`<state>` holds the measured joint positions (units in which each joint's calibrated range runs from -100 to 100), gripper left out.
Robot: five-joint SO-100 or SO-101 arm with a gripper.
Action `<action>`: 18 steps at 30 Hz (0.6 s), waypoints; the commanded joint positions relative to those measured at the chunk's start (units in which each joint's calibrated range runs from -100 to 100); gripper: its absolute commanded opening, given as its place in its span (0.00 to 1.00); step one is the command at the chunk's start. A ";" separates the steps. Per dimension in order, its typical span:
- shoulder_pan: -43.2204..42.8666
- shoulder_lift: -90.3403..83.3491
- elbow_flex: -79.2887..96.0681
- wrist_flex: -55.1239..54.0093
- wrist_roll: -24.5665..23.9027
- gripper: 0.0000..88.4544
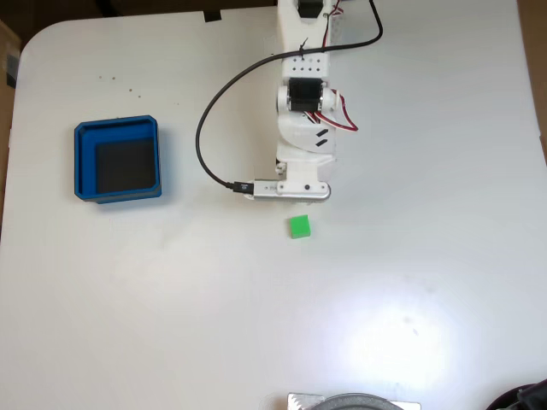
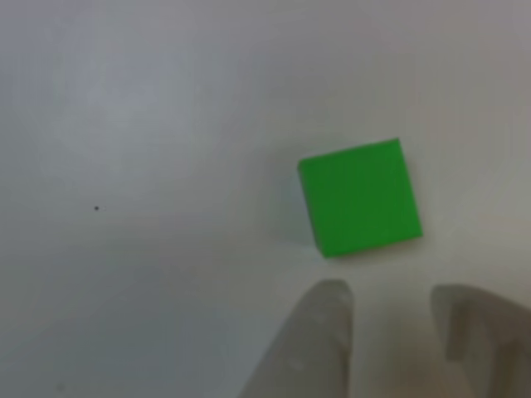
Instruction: Pick up green cube and drop it in the blue box
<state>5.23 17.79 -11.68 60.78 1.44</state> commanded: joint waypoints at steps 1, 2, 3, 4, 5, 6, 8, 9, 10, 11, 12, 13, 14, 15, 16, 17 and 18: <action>-1.03 0.01 -4.21 0.17 1.42 0.03; -1.03 0.18 -4.21 0.09 2.39 0.03; -1.03 0.18 -4.21 0.00 3.52 0.03; -1.03 0.27 -4.21 -0.24 4.64 0.03; -1.03 0.27 -4.21 -0.48 5.67 0.03; -0.87 0.27 -4.39 -0.57 6.35 0.03; -0.72 0.27 -4.57 -0.57 6.69 0.03; -0.72 0.35 -4.57 -0.57 6.94 0.03; -0.80 0.52 -4.57 -0.57 6.74 0.03; -0.87 0.68 -4.57 -0.57 6.74 0.03; -0.87 1.10 -4.57 -0.57 6.69 0.03; -0.87 1.44 -4.57 -0.57 6.69 0.03; -0.87 1.77 -4.57 -0.57 6.69 0.03; -0.87 1.94 -4.57 -0.57 6.69 0.03; -0.87 2.27 -4.57 -0.57 6.69 0.03; -0.87 2.61 -4.66 -0.57 6.64 0.03; -0.87 2.77 -4.66 -0.57 6.64 0.03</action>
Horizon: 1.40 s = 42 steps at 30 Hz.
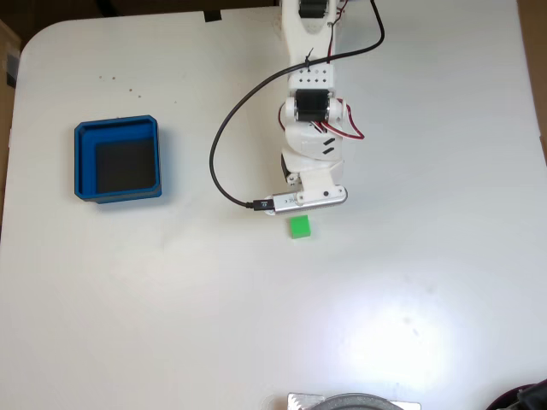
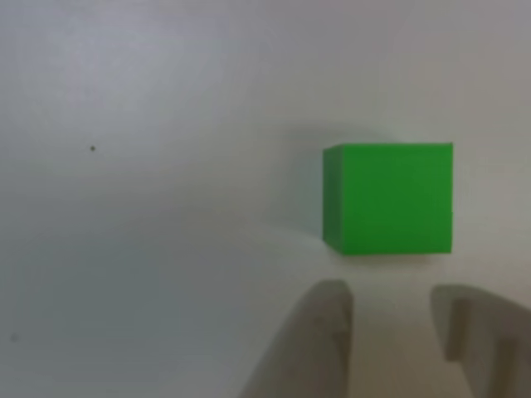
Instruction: Pick up green cube and drop it in the blue box
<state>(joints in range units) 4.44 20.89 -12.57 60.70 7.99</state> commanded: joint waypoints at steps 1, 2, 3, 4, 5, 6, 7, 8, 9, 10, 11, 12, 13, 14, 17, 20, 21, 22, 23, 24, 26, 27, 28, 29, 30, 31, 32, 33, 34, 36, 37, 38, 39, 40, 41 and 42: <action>0.06 -0.32 -3.76 -0.48 0.10 0.03; 0.06 -0.32 -3.76 -0.48 0.10 0.03; 0.06 -0.23 -3.76 -0.48 0.10 0.03; 0.06 -0.15 -3.76 -0.48 0.10 0.04; 0.06 -0.15 -3.76 -0.48 0.10 0.05; 0.06 -0.15 -3.76 -0.48 0.10 0.06; 0.06 -0.15 -3.76 -0.48 0.10 0.07; 0.14 -0.15 -3.76 -0.48 0.10 0.09; 0.14 -0.15 -3.76 -0.48 0.10 0.11; 0.14 -0.15 -3.76 -0.48 0.10 0.12; 0.14 -0.15 -3.76 -0.48 0.10 0.14; 0.14 -0.15 -3.76 -0.48 0.10 0.15; 0.14 -0.15 -3.76 -0.48 0.10 0.16; 0.14 -0.15 -3.76 -0.48 0.10 0.17; 0.14 -0.07 -3.76 -0.48 0.10 0.20; 0.14 -0.07 -3.76 -0.48 0.10 0.23; 0.14 -0.07 -3.76 -0.48 0.10 0.24; 0.14 -0.07 -3.76 -0.48 0.10 0.25; 0.14 -0.07 -3.76 -0.48 0.10 0.26; 0.06 -0.07 -3.76 -0.48 0.10 0.27; 0.06 -0.07 -3.76 -0.48 0.10 0.28; 0.06 0.02 -3.76 -0.48 0.10 0.29; -0.02 0.02 -3.76 -0.48 0.10 0.30; -0.02 0.10 -3.76 -0.48 0.10 0.30; -0.02 0.44 -3.76 -0.48 0.05 0.30; -0.02 0.94 -3.76 -0.56 0.05 0.30; -0.09 1.36 -3.76 -0.73 0.05 0.31; -0.09 1.77 -3.76 -1.22 0.05 0.31; -0.09 2.19 -3.76 -1.95 0.05 0.31; -0.09 3.03 -3.76 -4.07 0.05 0.31; -0.02 3.45 -3.76 -5.13 0.05 0.31; -0.02 3.78 -3.76 -6.11 0.05 0.31; -0.02 4.20 -3.76 -6.92 0.05 0.31; -0.02 4.70 -3.76 -7.49 0.05 0.31; -0.02 5.12 -3.76 -7.90 0.05 0.31; -0.02 5.45 -3.76 -8.15 0.05 0.31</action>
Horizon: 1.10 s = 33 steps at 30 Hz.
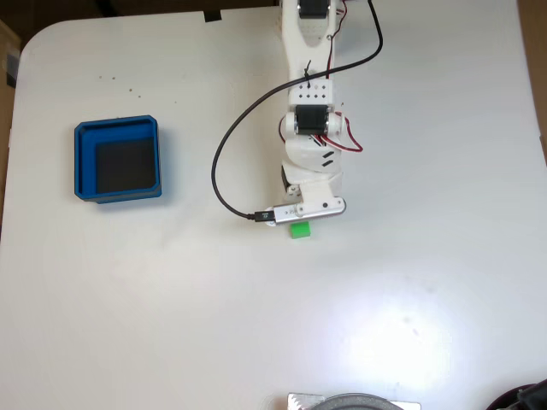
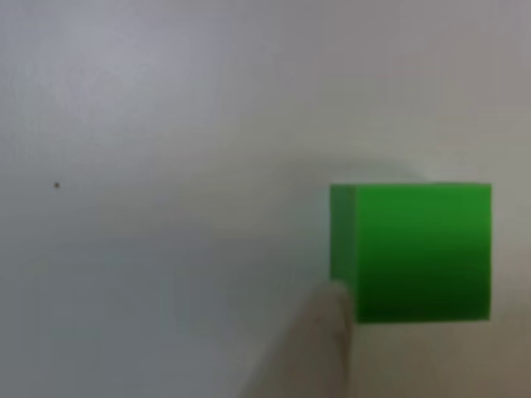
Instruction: Pick up green cube and drop it in the blue box
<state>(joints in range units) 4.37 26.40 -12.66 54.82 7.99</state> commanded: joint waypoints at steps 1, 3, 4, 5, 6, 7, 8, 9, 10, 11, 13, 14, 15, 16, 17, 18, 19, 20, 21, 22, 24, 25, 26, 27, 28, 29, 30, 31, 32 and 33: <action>0.05 0.19 -3.68 -2.44 0.05 0.31; 0.05 0.77 -3.68 -2.44 0.05 0.31; 0.05 1.03 -3.68 -2.44 0.05 0.31; 0.05 1.28 -3.68 -2.52 0.05 0.31; -0.02 1.36 -3.68 -2.52 0.05 0.31; -0.02 1.44 -3.68 -2.52 0.05 0.31; -0.02 1.44 -3.68 -2.52 0.05 0.31; -0.02 1.44 -3.68 -2.52 0.05 0.31; -0.02 1.69 -3.68 -2.52 0.05 0.31; -0.02 1.69 -3.68 -2.52 0.05 0.31; -0.02 2.20 -3.68 -2.52 0.05 0.31; -0.02 2.45 -3.68 -2.52 0.05 0.31; -0.02 2.78 -3.68 -2.52 0.05 0.31; -0.02 2.86 -3.68 -2.52 0.05 0.31; -0.02 2.95 -3.68 -2.52 0.05 0.31; -0.02 2.95 -3.68 -2.52 0.05 0.31; -0.02 2.95 -3.68 -2.52 0.05 0.31; -0.02 2.95 -3.68 -2.60 0.05 0.31; -0.02 2.95 -3.68 -2.60 0.05 0.31; -0.02 2.95 -3.68 -2.60 0.05 0.31; -0.10 2.95 -3.68 -2.60 0.05 0.31; -0.10 3.12 -3.68 -2.60 0.05 0.31; -0.10 3.28 -3.68 -2.60 0.05 0.31; -0.10 3.45 -3.77 -2.60 0.05 0.31; -0.10 3.70 -3.77 -2.60 0.05 0.31; -0.10 3.87 -3.77 -2.60 0.05 0.31; -0.10 3.95 -3.77 -2.68 0.05 0.31; -0.10 3.95 -3.77 -2.68 0.05 0.31; -0.10 3.95 -3.77 -3.01 0.05 0.31; -0.10 3.95 -3.77 -3.90 0.05 0.31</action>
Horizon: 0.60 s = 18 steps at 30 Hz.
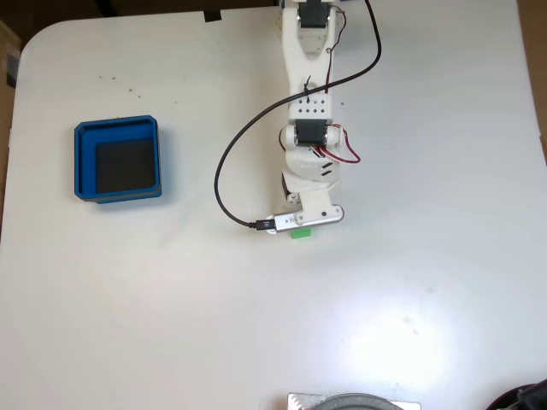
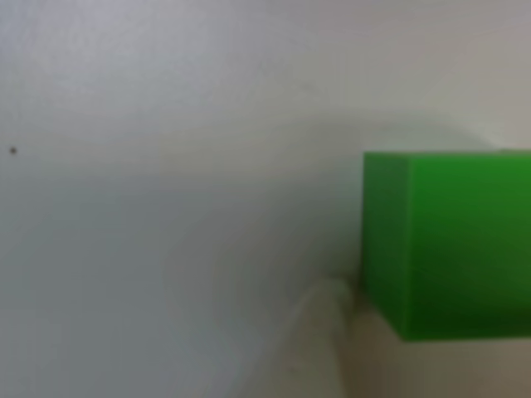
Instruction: Pick up green cube and drop it in the blue box
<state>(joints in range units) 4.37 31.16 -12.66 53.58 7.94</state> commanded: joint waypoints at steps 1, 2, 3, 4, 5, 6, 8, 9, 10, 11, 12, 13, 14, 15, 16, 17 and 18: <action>-0.10 -0.56 -3.77 -3.80 0.10 0.31; -0.10 -0.22 -3.68 -5.03 0.10 0.31; -0.02 0.36 -3.68 -6.09 0.10 0.31; 0.05 0.95 -3.68 -6.90 0.10 0.31; 0.13 1.53 -3.68 -7.39 0.10 0.31; 0.13 1.78 -3.68 -7.64 0.10 0.31; 0.13 1.95 -3.68 -7.64 0.10 0.31; 0.13 1.95 -3.68 -7.64 0.10 0.31; 0.13 1.95 -3.59 -7.64 0.10 0.31; 0.13 1.95 -3.50 -7.55 0.10 0.31; 0.13 1.95 -3.41 -7.55 0.15 0.31; 0.13 1.87 -3.50 -7.55 0.15 0.31; 0.05 1.78 -3.50 -7.55 0.15 0.31; -0.02 1.78 -3.50 -7.47 0.15 0.31; 0.05 1.78 -3.41 -7.47 0.20 0.31; 0.36 1.61 -3.41 -7.39 0.20 0.31; 0.44 1.53 -3.50 -7.39 0.34 0.31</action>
<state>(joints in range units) 4.37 34.09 -12.66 47.12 7.94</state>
